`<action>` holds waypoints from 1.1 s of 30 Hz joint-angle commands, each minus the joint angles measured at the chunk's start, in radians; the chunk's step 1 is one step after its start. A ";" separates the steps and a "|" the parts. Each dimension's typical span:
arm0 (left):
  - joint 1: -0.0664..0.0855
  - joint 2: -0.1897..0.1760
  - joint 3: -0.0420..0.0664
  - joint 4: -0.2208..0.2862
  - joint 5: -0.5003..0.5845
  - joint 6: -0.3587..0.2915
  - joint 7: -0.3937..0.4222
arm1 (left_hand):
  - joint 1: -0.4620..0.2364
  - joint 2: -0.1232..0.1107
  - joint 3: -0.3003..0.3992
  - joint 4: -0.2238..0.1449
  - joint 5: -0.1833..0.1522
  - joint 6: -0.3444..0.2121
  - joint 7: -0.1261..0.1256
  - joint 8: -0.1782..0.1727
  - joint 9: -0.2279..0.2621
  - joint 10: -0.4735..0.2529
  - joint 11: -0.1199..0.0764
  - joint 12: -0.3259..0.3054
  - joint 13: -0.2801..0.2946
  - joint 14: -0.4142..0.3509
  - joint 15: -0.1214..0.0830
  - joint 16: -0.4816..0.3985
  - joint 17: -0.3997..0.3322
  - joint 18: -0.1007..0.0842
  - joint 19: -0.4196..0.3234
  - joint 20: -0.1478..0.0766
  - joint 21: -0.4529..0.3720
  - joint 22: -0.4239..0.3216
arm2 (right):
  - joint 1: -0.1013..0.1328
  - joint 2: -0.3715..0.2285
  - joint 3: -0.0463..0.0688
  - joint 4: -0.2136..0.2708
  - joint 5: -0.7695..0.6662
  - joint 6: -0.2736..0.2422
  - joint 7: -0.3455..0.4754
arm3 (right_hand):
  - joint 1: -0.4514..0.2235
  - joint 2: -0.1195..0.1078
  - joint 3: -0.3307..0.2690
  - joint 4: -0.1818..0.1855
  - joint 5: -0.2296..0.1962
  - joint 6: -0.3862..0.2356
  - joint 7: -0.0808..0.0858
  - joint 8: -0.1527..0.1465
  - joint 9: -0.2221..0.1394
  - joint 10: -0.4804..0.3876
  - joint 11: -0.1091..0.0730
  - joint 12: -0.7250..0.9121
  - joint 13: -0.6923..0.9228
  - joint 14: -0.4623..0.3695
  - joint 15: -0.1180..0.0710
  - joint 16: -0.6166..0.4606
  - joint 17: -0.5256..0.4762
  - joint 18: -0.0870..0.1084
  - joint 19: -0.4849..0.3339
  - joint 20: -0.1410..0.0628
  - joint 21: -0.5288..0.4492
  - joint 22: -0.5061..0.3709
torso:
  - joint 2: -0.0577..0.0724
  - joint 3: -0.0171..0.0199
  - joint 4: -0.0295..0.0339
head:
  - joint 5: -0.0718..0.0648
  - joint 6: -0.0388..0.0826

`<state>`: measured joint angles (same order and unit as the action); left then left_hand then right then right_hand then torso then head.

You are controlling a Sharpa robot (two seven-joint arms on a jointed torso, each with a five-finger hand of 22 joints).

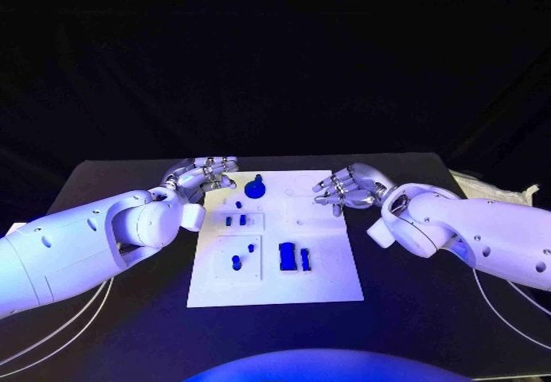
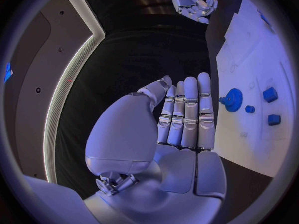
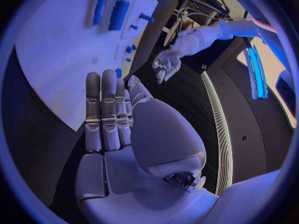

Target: Assemble the parts on the task board

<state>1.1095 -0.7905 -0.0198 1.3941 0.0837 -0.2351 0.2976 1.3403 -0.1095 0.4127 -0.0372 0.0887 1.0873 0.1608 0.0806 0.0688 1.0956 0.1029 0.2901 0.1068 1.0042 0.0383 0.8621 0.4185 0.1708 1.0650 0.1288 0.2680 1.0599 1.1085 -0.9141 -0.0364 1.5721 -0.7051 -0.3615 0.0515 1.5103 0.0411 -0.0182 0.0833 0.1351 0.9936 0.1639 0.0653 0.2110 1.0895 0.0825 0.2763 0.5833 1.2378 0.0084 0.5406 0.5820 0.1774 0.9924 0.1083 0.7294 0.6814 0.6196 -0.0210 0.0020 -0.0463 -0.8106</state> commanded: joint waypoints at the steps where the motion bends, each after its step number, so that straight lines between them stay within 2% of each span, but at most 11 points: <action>1: -0.004 0.023 0.001 -0.038 0.018 -0.043 0.060 | -0.007 -0.002 0.008 0.013 0.000 -0.019 0.014 -0.008 -0.003 -0.029 0.015 -0.043 -0.024 -0.056 0.032 -0.166 -0.083 -0.001 -0.089 0.023 -0.091 -0.069 | 0.010 0.036 0.002 -0.082 0.342 0.057 0.240 | 0.022 -0.004 0.016 -0.010 -0.023 -0.027 0.010 -0.002 -0.012 -0.002 0.026 -0.080 -0.117 -0.080 0.029 -0.152 -0.086 0.000 -0.069 0.029 -0.125 -0.081 | -0.038 -0.0101 -0.0118 | 0.004 0.023; 8: -0.007 0.079 0.002 -0.146 0.030 -0.047 0.084 | 0.002 -0.014 0.008 0.026 -0.001 -0.063 0.015 -0.014 -0.003 -0.027 0.048 -0.157 -0.044 -0.058 0.089 -0.543 -0.247 0.009 -0.241 0.112 -0.208 -0.345 | 0.018 0.153 0.007 -0.305 0.496 0.136 0.321 | -0.005 0.006 0.052 -0.024 -0.016 -0.029 0.013 -0.002 -0.055 0.032 0.054 -0.200 -0.406 -0.112 0.079 -0.415 -0.308 0.007 -0.066 0.091 -0.361 -0.268 | -0.075 -0.0133 -0.0222 | 0.013 0.056; 17: -0.003 0.124 0.003 -0.222 0.040 -0.050 0.099 | 0.016 -0.001 -0.023 0.024 0.001 -0.068 0.006 -0.014 -0.004 -0.025 0.062 -0.219 -0.045 -0.028 0.105 -0.675 -0.308 0.014 -0.257 0.132 -0.206 -0.507 | 0.008 0.232 0.011 -0.442 0.533 0.191 0.347 | -0.044 0.011 0.068 -0.064 -0.006 -0.015 0.017 -0.002 -0.095 0.046 0.049 -0.210 -0.522 -0.015 0.073 -0.471 -0.419 0.007 0.048 0.076 -0.448 -0.368 | -0.096 -0.0075 -0.0146 | 0.029 0.075; 18: -0.004 0.120 0.002 -0.216 0.025 -0.043 0.065 | -0.397 0.031 -0.135 0.037 -0.089 -0.375 -0.042 -0.081 -0.069 -0.345 0.009 -0.290 -0.107 -0.324 0.062 -0.729 -0.340 -0.051 -0.502 0.051 -0.268 -0.670 | 0.010 0.225 0.011 -0.432 0.480 0.127 0.296 | -0.475 -0.041 0.018 -0.083 -0.048 -0.312 -0.037 -0.065 -0.129 -0.298 0.010 -0.276 -0.583 -0.386 -0.008 -0.541 -0.465 -0.053 -0.269 0.021 -0.530 -0.459 | -0.088 -0.0108 -0.0194 | 0.027 0.070; 21: -0.005 0.118 0.003 -0.209 0.023 -0.052 0.068 | -0.446 0.038 -0.156 0.037 -0.089 -0.417 -0.050 -0.081 -0.069 -0.391 0.006 -0.290 -0.107 -0.361 0.056 -0.742 -0.347 -0.051 -0.533 0.042 -0.268 -0.700 | 0.009 0.223 0.011 -0.425 0.484 0.117 0.299 | -0.538 -0.041 0.018 -0.083 -0.047 -0.343 -0.044 -0.065 -0.136 -0.335 0.005 -0.276 -0.583 -0.421 -0.008 -0.541 -0.477 -0.053 -0.294 0.013 -0.545 -0.477 | -0.087 -0.0098 -0.0188 | 0.027 0.075; 22: -0.006 0.117 0.003 -0.203 0.022 -0.060 0.070 | -0.482 0.110 -0.166 0.037 -0.089 -0.443 -0.054 -0.081 -0.069 -0.419 0.001 -0.290 -0.107 -0.386 0.053 -0.747 -0.419 -0.051 -0.554 0.035 -0.268 -0.715 | 0.008 0.222 0.012 -0.419 0.487 0.110 0.301 | -0.579 -0.041 0.018 -0.083 -0.051 -0.370 -0.049 -0.065 -0.139 -0.366 0.001 -0.276 -0.583 -0.454 -0.008 -0.541 -0.482 -0.053 -0.323 0.008 -0.553 -0.486 | -0.087 -0.0090 -0.0184 | 0.028 0.078; 26: -0.012 0.104 0.005 -0.157 0.009 -0.117 0.089 | -0.626 0.110 -0.208 0.037 -0.089 -0.551 -0.072 -0.081 -0.069 -0.532 -0.015 -0.290 -0.107 -0.490 0.037 -0.766 -0.419 -0.063 -0.639 0.008 -0.268 -0.772 | 0.001 0.212 0.014 -0.373 0.511 0.053 0.320 | -0.727 -0.041 0.018 -0.083 -0.135 -0.470 -0.067 -0.065 -0.211 -0.482 -0.012 -0.276 -0.583 -0.580 -0.008 -0.541 -0.498 -0.070 -0.430 -0.011 -0.581 -0.517 | -0.084 -0.0025 -0.0148 | 0.032 0.107; 27: -0.014 0.100 0.006 -0.143 0.005 -0.135 0.094 | -0.654 0.110 -0.216 0.037 -0.089 -0.572 -0.076 -0.081 -0.069 -0.554 -0.019 -0.290 -0.107 -0.510 0.035 -0.770 -0.419 -0.070 -0.656 0.002 -0.268 -0.784 | -0.002 0.209 0.015 -0.358 0.519 0.035 0.325 | -0.757 -0.041 0.018 -0.083 -0.135 -0.490 -0.071 -0.065 -0.211 -0.505 -0.083 -0.276 -0.583 -0.605 -0.008 -0.541 -0.501 -0.070 -0.452 -0.014 -0.587 -0.523 | -0.084 -0.0005 -0.0137 | 0.033 0.116; 28: -0.017 0.095 0.006 -0.127 0.000 -0.155 0.101 | -0.684 0.110 -0.224 0.037 -0.089 -0.594 -0.080 -0.081 -0.069 -0.578 -0.023 -0.290 -0.107 -0.532 -0.038 -0.773 -0.419 -0.073 -0.674 -0.004 -0.268 -0.796 | -0.004 0.206 0.016 -0.342 0.527 0.015 0.332 | -0.782 -0.041 0.018 -0.083 -0.135 -0.507 -0.074 -0.065 -0.211 -0.525 -0.083 -0.276 -0.583 -0.626 -0.008 -0.541 -0.504 -0.077 -0.470 -0.018 -0.591 -0.529 | -0.083 0.0018 -0.0125 | 0.034 0.126; 31: -0.025 0.079 0.009 -0.069 -0.016 -0.228 0.124 | -0.756 0.110 -0.245 0.037 -0.089 -0.649 -0.089 -0.081 -0.069 -0.635 -0.032 -0.290 -0.107 -0.584 -0.038 -0.784 -0.419 -0.081 -0.717 -0.017 -0.268 -0.825 | -0.014 0.193 0.020 -0.283 0.558 -0.059 0.356 | -0.865 -0.041 0.018 -0.083 -0.135 -0.562 -0.084 -0.065 -0.211 -0.589 -0.083 -0.276 -0.583 -0.696 -0.008 -0.541 -0.582 -0.081 -0.530 -0.028 -0.607 -0.546 | -0.080 0.0095 -0.0083 | 0.039 0.160; 33: -0.032 0.065 0.011 -0.019 -0.029 -0.290 0.144 | -0.797 0.110 -0.257 0.037 -0.089 -0.680 -0.161 -0.081 -0.069 -0.667 -0.103 -0.290 -0.107 -0.613 -0.038 -0.789 -0.419 -0.084 -0.741 -0.025 -0.268 -0.841 | -0.021 0.183 0.023 -0.234 0.584 -0.120 0.376 | -0.915 -0.041 0.018 -0.083 -0.135 -0.596 -0.091 -0.065 -0.211 -0.628 -0.083 -0.276 -0.583 -0.738 -0.008 -0.541 -0.582 -0.091 -0.565 -0.034 -0.617 -0.557 | -0.078 0.0137 -0.0060 | 0.042 0.179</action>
<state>1.0796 -0.7222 -0.0103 1.3539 0.0903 -0.4004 0.3843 0.7315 -0.0143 0.2099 -0.0010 0.0110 0.5492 0.0838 0.0110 0.0057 0.5770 0.0741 0.0113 0.0053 0.5263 0.0435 0.0978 0.0143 0.1242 0.4357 0.1398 0.0111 0.2943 1.0903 -0.7287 -0.0148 1.3174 -0.1768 -0.3601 0.3718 0.8100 0.0054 0.0083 0.0014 0.0334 0.5411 0.0998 0.0078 0.0190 0.6286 0.0358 0.0113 0.0057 0.6800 0.0076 0.0107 0.0716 0.1227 0.5811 0.1011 0.1536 0.1699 0.5381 -0.0157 -0.0087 -0.0073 -0.6552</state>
